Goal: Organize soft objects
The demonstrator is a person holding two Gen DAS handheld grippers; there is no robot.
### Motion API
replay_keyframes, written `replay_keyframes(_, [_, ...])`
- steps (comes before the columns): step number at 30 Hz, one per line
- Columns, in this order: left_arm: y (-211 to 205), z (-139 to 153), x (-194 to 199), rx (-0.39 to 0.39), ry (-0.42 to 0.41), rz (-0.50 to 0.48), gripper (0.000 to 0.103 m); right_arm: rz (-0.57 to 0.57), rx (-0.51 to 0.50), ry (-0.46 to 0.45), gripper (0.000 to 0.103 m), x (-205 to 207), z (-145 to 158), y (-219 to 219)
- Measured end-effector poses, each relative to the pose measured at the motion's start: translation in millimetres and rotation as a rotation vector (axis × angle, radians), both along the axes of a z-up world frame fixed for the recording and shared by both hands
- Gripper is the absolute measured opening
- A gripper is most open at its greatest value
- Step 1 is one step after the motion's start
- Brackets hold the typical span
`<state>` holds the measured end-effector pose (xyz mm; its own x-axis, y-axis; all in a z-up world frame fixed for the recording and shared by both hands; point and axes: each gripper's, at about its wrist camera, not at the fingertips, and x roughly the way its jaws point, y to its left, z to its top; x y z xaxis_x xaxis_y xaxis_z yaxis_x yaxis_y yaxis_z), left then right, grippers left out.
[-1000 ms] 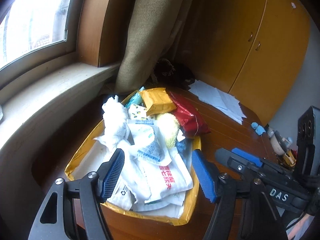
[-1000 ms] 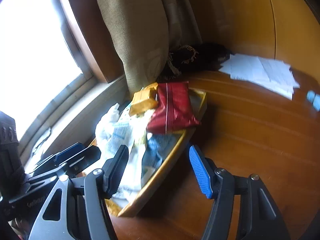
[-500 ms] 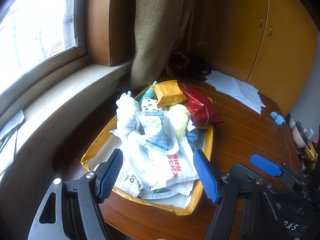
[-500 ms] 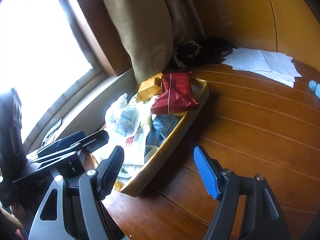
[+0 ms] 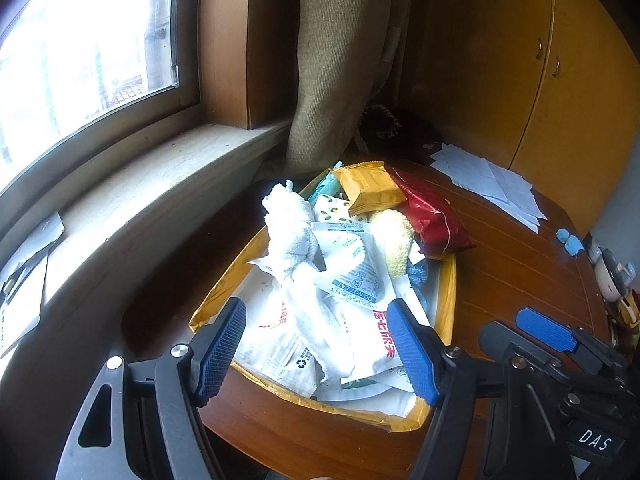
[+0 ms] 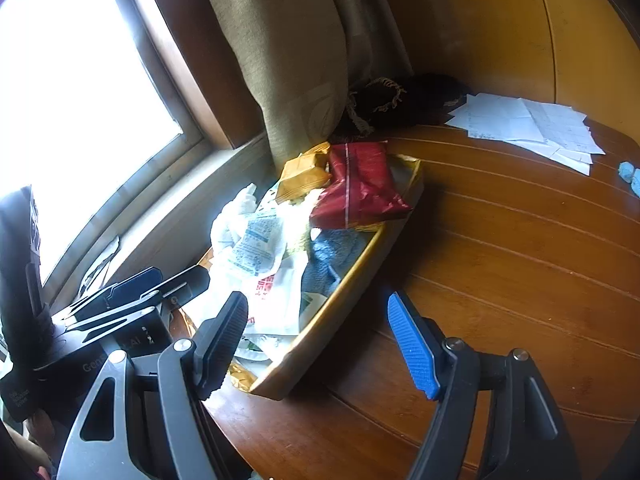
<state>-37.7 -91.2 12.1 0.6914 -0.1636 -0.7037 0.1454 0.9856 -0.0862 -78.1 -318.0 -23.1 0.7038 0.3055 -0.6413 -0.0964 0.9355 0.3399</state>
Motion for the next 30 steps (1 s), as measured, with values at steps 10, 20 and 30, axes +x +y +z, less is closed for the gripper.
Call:
replay_keyframes(10, [15.3, -7.3, 7.9, 0.006, 0.006, 0.025, 0.076, 0.031, -0.033, -0.002, 0.072, 8.8, -0.4, 21.2])
replay_keyframes(20, [15.7, -16.1, 16.5, 0.009, 0.023, 0.005, 0.076, 0.007, -0.055, -0.005, 0.072, 17.0, 0.1, 26.6])
replay_keyframes(30, [12.9, -15.4, 14.4, 0.024, -0.003, -0.024, 0.076, 0.009, -0.060, -0.009, 0.072, 20.6, 4.1, 30.1])
